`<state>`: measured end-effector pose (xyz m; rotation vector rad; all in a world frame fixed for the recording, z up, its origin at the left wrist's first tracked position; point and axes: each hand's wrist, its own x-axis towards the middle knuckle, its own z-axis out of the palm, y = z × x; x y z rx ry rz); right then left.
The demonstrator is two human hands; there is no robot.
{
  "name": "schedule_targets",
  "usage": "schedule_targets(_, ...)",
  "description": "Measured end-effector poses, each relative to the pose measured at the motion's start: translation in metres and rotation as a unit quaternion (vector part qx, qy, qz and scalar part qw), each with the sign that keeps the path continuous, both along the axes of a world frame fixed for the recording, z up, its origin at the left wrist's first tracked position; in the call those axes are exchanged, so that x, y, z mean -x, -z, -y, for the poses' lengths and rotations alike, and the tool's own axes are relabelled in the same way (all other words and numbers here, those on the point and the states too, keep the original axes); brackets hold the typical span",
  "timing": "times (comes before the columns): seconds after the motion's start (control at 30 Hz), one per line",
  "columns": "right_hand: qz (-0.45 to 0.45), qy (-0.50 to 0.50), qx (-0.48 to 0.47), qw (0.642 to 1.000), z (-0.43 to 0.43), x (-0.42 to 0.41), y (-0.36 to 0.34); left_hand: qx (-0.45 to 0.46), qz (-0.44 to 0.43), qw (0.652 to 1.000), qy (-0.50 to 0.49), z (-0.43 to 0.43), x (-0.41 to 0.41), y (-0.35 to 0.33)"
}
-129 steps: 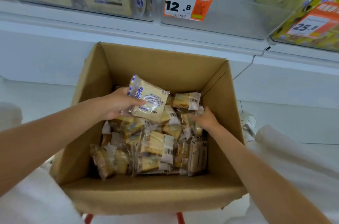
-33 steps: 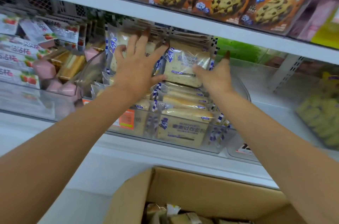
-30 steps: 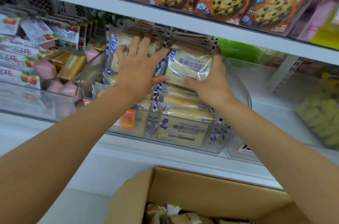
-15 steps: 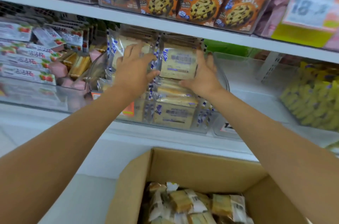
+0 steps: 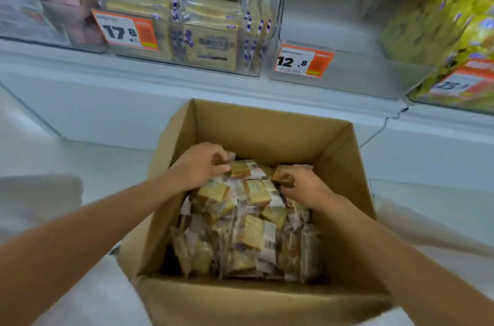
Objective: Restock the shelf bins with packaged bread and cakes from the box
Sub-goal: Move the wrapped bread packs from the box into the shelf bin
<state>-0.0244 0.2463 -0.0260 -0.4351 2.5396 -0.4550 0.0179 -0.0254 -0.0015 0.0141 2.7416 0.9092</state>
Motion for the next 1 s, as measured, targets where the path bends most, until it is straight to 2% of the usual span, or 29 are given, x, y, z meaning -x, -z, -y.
schedule_targets(0.17,0.206,-0.009,-0.062,0.976,-0.063,-0.018,0.055,-0.019,0.094,0.994,0.045,-0.026,-0.005,0.048)
schedule_targets(0.27,0.246,-0.048,-0.135,0.959,-0.077,-0.030,0.087,-0.026,0.125,0.990,0.063,-0.041,0.000,0.059)
schedule_targets(0.33,0.207,-0.069,-0.155,0.964,-0.080,-0.033,0.094,-0.031,0.134,0.988,0.065,-0.047,0.003,0.061)
schedule_targets(0.37,0.180,-0.063,-0.135,0.972,-0.077,-0.030,0.086,-0.038,0.141,0.987,0.062,-0.049,0.004,0.061)
schedule_targets(0.43,0.162,-0.031,-0.020,0.986,-0.061,-0.016,0.058,-0.088,0.168,0.981,0.043,-0.055,0.007,0.051)
schedule_targets(0.53,0.131,-0.009,0.142,0.981,-0.021,0.000,0.000,-0.190,0.216,0.957,0.023,-0.066,0.011,0.030)
schedule_targets(0.6,0.084,0.029,0.217,0.972,0.005,0.006,-0.028,-0.213,0.178,0.961,-0.008,-0.069,0.012,0.021)
schedule_targets(0.63,0.048,0.075,0.243,0.966,0.015,0.007,-0.040,-0.252,0.152,0.953,-0.074,-0.067,0.013,0.017)
schedule_targets(0.67,0.012,0.136,0.263,0.955,0.024,0.008,-0.048,-0.311,0.142,0.926,-0.159,-0.063,0.013,0.010)
schedule_targets(0.7,-0.003,0.194,0.277,0.941,0.030,0.008,-0.053,-0.378,0.148,0.883,-0.235,-0.057,0.014,0.004)
schedule_targets(0.73,0.021,0.243,0.288,0.926,0.035,0.009,-0.056,-0.440,0.155,0.839,-0.280,-0.050,0.014,-0.003)
schedule_targets(0.77,0.069,0.276,0.304,0.909,0.041,0.009,-0.057,-0.481,0.160,0.810,-0.295,-0.042,0.015,-0.009)
schedule_targets(0.83,0.151,0.275,0.343,0.885,0.058,0.008,-0.064,-0.525,0.158,0.787,-0.284,-0.026,0.015,-0.026)
schedule_targets(0.87,0.131,0.245,0.352,0.894,0.068,0.009,-0.069,-0.531,0.144,0.787,-0.279,-0.018,0.016,-0.036)
schedule_targets(0.93,0.021,0.182,0.353,0.917,0.090,0.015,-0.087,-0.511,0.090,0.806,-0.283,0.001,0.018,-0.059)
schedule_targets(1.0,-0.052,0.132,0.369,0.919,0.114,0.026,-0.111,-0.480,0.011,0.827,-0.292,0.022,0.021,-0.082)
